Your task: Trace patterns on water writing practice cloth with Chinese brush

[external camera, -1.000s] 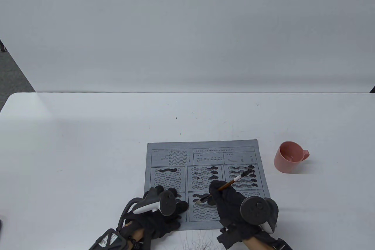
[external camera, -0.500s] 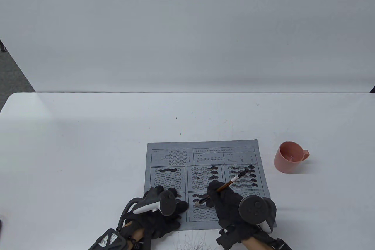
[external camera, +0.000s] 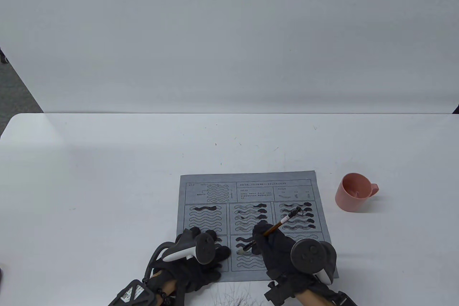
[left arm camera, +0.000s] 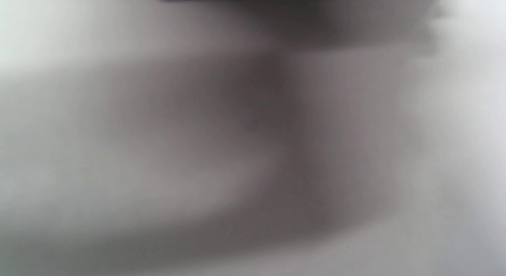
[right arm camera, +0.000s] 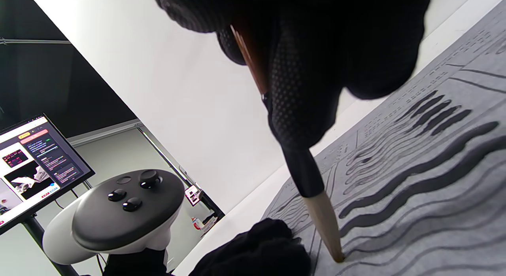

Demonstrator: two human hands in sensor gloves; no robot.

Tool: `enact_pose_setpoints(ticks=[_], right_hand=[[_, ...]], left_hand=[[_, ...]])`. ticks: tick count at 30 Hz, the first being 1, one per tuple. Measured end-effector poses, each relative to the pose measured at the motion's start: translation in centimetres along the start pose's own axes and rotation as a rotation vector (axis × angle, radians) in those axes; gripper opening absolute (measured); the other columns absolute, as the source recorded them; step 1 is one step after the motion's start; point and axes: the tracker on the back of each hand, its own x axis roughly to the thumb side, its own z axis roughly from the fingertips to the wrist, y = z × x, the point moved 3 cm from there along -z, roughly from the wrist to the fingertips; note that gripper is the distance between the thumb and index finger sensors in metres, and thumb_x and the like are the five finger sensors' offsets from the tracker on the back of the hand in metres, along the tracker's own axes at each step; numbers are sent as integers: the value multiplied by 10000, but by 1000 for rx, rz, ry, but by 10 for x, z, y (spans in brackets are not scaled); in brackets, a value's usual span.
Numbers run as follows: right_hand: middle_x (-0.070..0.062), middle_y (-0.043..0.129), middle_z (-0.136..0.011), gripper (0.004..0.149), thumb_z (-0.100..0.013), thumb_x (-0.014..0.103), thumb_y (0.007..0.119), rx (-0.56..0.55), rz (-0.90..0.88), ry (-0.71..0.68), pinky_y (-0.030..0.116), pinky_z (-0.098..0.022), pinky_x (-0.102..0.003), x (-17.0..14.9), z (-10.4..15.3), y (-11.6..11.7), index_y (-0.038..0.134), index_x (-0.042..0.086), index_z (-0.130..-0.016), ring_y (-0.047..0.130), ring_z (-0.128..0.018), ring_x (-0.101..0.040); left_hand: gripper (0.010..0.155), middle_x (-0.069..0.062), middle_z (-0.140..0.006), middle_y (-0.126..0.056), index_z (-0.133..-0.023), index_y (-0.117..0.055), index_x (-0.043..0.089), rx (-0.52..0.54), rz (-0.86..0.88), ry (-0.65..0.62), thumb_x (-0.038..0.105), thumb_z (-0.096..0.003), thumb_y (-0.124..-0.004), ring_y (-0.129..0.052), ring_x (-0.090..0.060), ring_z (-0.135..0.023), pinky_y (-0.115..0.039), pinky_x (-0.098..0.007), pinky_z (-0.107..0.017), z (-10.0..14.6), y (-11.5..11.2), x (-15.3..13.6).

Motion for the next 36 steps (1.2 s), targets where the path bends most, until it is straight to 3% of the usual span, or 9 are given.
enact_pose_setpoints(ticks=[36], right_hand=[[-231,885,-815,405,-557,295,642,-23,60,9,883,-430,-518,-5,0,-4,730,42,-860,1079,-508,-253]], left_hand=[[695,194,-1013,316,-914,38,706,0,0,0,668,-450,-478,324,-293,-943,108,-583,-696,0,0,0]])
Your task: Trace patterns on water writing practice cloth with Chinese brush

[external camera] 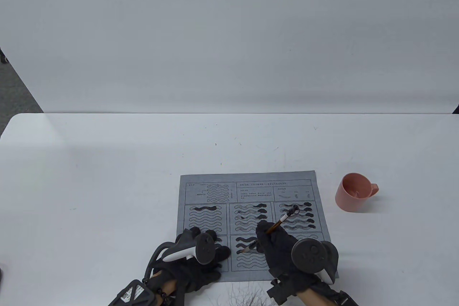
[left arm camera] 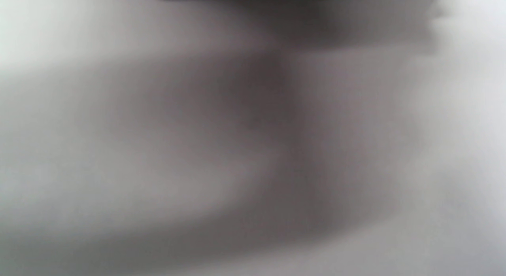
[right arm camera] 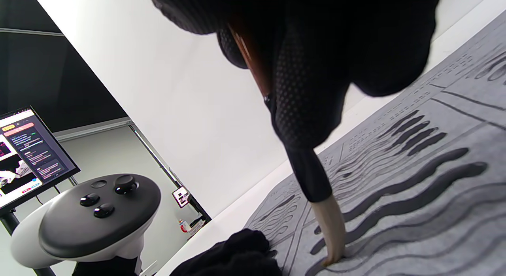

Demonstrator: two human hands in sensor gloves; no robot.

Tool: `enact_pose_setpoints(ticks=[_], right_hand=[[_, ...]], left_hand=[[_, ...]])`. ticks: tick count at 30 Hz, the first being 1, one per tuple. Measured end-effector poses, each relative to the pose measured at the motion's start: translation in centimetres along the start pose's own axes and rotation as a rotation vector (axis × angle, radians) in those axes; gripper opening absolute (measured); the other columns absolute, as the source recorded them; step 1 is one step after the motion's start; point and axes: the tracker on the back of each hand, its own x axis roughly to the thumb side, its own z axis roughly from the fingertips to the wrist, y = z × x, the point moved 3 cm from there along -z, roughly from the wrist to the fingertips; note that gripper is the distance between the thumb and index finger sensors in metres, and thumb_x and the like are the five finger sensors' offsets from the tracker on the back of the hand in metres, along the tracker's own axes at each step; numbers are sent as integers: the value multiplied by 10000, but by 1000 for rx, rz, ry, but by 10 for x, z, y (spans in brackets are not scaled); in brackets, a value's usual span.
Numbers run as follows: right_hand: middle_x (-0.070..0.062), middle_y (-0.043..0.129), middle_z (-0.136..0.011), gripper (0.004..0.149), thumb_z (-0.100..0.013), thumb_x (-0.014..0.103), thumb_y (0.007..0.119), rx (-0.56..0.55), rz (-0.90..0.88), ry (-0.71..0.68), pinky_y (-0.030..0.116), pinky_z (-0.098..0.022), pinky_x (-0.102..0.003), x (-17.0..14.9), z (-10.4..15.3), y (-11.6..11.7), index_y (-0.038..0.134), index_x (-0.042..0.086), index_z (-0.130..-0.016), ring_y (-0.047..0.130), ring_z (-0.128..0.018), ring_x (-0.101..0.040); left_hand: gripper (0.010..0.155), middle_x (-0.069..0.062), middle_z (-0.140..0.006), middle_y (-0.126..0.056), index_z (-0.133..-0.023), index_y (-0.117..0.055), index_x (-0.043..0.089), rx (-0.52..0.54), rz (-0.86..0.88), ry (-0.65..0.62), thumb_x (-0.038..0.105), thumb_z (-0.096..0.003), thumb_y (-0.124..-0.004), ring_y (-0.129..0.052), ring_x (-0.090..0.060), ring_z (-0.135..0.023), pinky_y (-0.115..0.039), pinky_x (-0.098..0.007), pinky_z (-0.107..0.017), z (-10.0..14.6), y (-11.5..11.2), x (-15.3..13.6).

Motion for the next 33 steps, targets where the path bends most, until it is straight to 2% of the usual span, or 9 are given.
enact_pose_setpoints(ticks=[33], right_hand=[[-227,911,-772,402,-561,304,647,-14,34,13,881,-409,-526,-6,-2,-7,759,33,-836,1082,-452,-250]], left_hand=[[695,197,-1010,320,-912,41,707,0,1,0,670,-449,-475,329,-292,-940,113,-581,-694,0,0,0]])
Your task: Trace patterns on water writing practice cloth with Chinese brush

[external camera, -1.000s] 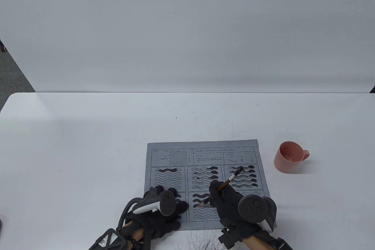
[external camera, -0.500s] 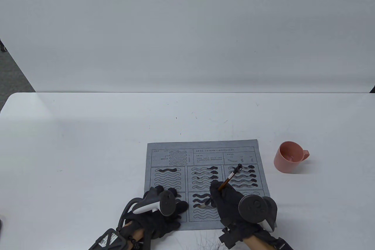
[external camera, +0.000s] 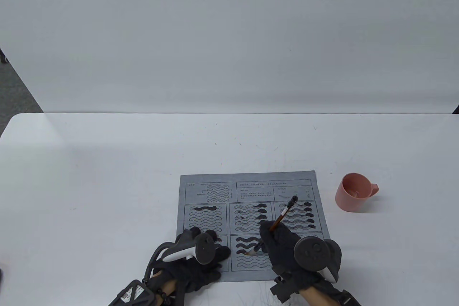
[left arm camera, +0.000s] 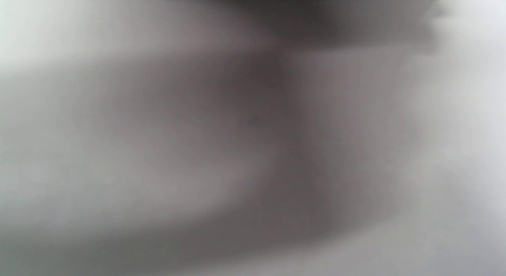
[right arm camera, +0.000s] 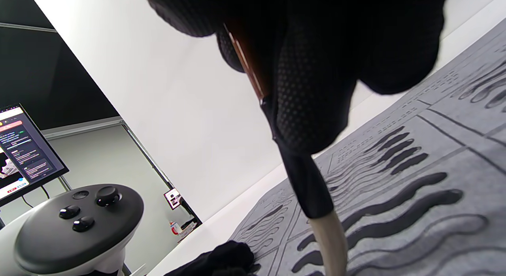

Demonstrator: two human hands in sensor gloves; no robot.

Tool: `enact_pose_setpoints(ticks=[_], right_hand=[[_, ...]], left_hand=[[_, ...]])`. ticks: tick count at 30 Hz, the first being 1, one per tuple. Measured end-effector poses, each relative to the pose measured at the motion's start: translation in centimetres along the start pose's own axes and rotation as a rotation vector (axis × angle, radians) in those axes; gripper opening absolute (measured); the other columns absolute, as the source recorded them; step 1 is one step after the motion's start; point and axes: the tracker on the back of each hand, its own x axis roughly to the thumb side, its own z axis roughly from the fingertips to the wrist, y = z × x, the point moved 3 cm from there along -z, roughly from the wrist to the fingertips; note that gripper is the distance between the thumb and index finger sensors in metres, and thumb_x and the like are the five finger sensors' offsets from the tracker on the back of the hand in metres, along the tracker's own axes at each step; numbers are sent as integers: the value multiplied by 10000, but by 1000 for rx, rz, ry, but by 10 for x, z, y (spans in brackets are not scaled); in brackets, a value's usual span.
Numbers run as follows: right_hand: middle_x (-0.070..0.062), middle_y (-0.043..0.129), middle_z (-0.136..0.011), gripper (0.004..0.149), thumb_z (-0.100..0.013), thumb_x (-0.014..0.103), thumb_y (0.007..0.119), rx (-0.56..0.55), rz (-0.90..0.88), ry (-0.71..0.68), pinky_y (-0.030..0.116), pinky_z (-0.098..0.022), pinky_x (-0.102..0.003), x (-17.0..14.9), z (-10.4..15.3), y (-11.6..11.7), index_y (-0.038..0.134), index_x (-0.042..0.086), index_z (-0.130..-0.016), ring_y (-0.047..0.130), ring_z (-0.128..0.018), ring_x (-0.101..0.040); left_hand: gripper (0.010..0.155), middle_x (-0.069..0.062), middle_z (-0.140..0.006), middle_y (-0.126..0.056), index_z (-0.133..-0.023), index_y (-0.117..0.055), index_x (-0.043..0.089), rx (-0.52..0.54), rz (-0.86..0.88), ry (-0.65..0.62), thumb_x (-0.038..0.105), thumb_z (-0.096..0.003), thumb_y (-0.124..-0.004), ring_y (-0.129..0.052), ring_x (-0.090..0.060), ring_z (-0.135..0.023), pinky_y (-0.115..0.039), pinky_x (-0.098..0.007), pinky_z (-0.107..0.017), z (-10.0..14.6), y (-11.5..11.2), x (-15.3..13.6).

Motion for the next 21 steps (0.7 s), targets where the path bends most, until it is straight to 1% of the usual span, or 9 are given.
enact_pose_setpoints(ticks=[21], right_hand=[[-224,917,-766,401,-563,308,651,-23,40,-10,878,-406,-528,-4,-2,-5,767,34,-832,1080,-443,-251]], left_hand=[[695,193,-1010,321,-914,41,705,0,0,0,670,-449,-474,329,-294,-939,113,-582,-692,0,0,0]])
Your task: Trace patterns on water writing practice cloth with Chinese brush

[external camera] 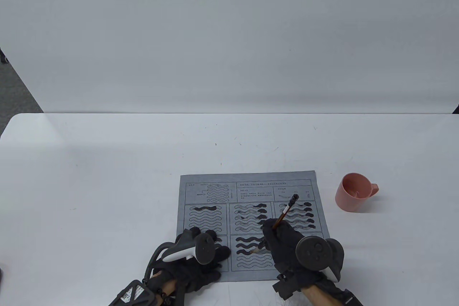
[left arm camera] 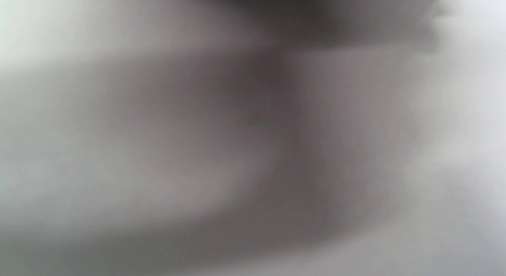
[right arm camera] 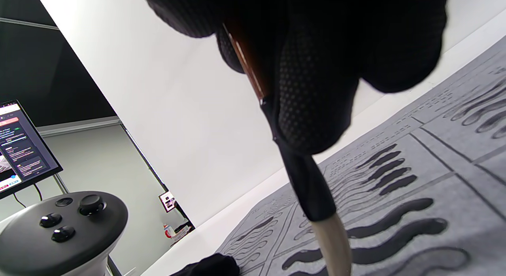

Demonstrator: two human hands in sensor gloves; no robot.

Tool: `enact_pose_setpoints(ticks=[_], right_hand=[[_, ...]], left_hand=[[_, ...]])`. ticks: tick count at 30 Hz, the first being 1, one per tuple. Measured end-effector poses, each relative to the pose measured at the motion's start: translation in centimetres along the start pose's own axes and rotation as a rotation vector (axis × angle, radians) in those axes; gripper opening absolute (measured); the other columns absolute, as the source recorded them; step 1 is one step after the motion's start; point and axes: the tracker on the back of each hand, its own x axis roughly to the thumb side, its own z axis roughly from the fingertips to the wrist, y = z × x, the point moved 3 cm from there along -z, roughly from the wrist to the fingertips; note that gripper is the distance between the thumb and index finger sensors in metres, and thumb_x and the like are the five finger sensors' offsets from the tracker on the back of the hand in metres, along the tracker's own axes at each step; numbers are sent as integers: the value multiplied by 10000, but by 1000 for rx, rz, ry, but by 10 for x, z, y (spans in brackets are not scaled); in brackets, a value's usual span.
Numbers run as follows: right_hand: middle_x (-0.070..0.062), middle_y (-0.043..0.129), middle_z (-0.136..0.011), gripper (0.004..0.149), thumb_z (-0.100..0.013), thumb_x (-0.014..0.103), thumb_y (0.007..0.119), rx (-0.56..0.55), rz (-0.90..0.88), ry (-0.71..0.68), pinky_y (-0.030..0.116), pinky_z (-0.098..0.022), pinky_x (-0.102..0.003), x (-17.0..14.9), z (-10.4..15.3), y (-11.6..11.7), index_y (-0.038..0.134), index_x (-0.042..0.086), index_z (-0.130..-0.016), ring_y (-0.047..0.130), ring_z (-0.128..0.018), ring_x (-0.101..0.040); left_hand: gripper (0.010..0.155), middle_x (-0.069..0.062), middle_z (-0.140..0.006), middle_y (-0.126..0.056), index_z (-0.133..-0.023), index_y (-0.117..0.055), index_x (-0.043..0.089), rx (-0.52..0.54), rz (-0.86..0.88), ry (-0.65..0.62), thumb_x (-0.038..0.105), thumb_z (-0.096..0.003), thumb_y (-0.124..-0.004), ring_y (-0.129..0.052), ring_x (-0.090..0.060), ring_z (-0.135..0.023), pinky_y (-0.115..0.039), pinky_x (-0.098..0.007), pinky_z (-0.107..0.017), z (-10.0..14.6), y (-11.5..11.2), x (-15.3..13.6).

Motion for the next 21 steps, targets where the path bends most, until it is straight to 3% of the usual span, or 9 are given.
enact_pose_setpoints(ticks=[21], right_hand=[[-210,934,-749,395,-564,330,674,-16,23,2,882,-404,-524,-1,0,-4,791,51,-819,1084,-423,-238]], left_hand=[[695,196,-1009,321,-913,43,707,0,0,0,670,-448,-473,332,-291,-938,115,-581,-692,0,0,0]])
